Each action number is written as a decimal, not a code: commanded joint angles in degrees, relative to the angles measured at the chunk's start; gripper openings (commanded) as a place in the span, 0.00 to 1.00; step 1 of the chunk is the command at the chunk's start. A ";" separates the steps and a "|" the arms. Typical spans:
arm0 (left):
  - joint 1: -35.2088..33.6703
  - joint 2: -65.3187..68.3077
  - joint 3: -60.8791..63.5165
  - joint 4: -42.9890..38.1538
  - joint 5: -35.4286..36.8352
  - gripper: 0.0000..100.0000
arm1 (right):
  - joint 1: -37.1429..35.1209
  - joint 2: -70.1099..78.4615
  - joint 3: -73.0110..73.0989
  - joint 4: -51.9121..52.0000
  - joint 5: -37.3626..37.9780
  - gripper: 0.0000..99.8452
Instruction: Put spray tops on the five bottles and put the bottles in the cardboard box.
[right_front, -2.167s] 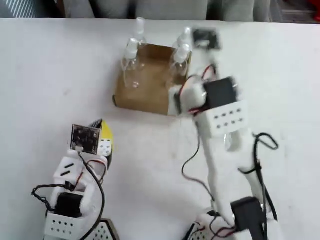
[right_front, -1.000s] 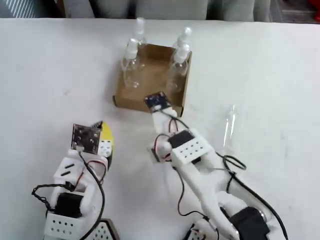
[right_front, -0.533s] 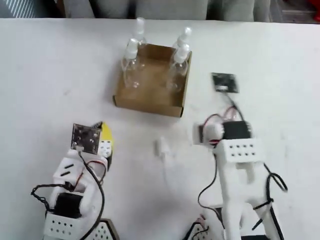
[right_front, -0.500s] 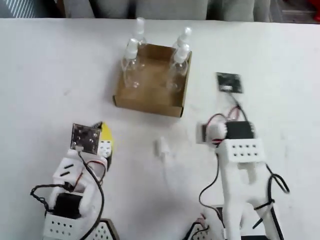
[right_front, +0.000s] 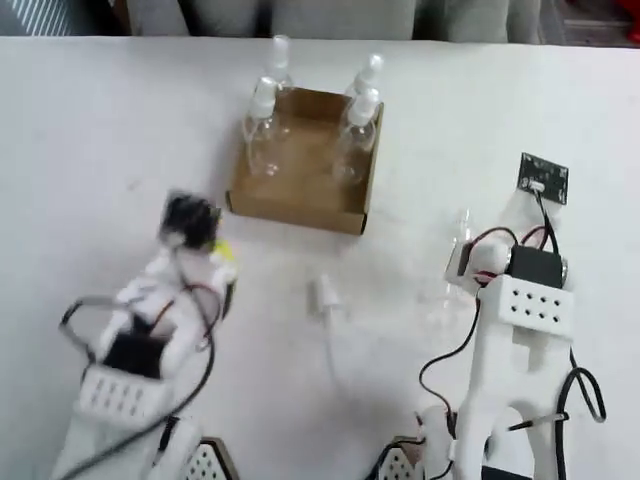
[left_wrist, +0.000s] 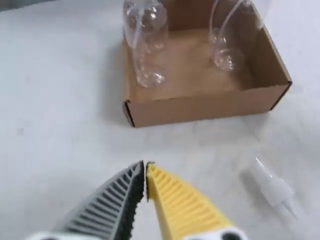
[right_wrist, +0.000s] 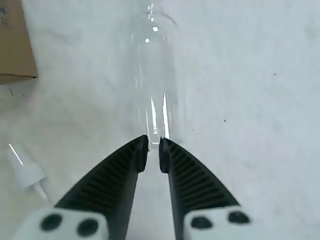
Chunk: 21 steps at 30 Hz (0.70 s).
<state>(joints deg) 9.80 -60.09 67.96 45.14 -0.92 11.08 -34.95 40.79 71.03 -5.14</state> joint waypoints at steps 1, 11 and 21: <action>4.62 18.77 -11.25 -0.53 6.51 0.02 | 1.19 0.75 -2.02 -2.59 0.62 0.02; 18.33 39.43 -28.57 8.53 25.58 0.02 | 5.85 15.69 -5.54 -7.60 5.54 0.02; 24.84 47.43 -32.70 10.20 34.90 0.15 | 12.00 37.23 -17.05 -7.25 8.53 0.02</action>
<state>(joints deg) 33.63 -14.11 40.18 54.73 31.96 21.54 -0.75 29.27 63.30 2.77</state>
